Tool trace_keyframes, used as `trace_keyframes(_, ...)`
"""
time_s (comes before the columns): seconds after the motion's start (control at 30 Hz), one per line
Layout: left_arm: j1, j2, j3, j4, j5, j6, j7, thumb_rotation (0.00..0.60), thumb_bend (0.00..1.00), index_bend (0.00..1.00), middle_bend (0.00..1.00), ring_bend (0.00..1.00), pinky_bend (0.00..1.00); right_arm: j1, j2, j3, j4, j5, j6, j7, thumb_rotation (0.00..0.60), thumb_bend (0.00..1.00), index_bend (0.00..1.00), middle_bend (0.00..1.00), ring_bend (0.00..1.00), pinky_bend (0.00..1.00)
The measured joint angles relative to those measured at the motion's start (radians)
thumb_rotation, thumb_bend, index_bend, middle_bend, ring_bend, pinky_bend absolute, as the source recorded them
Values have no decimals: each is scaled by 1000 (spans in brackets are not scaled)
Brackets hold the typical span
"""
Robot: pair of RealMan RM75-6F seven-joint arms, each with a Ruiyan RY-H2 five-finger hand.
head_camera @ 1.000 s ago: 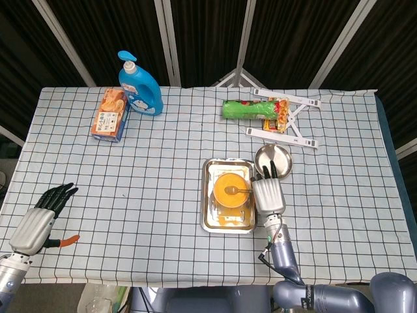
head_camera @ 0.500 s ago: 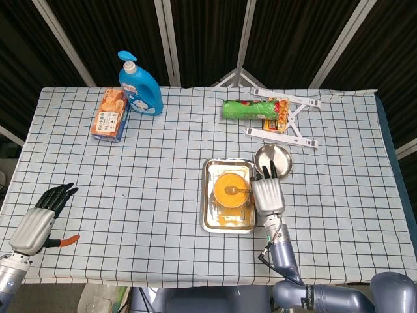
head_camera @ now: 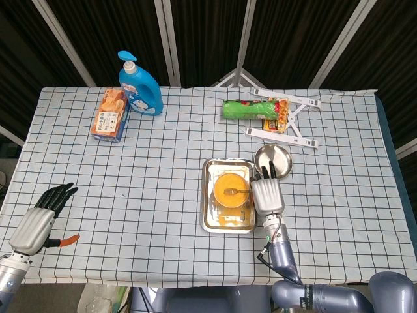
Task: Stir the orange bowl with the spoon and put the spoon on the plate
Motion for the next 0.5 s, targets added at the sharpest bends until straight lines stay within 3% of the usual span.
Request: trace_keyframes(0.5,0,0,1,-1,0,-1,1,600,0,0,0,0,0,-3,1,-8,-4,-15,11,4,600,494,605,534,277,0)
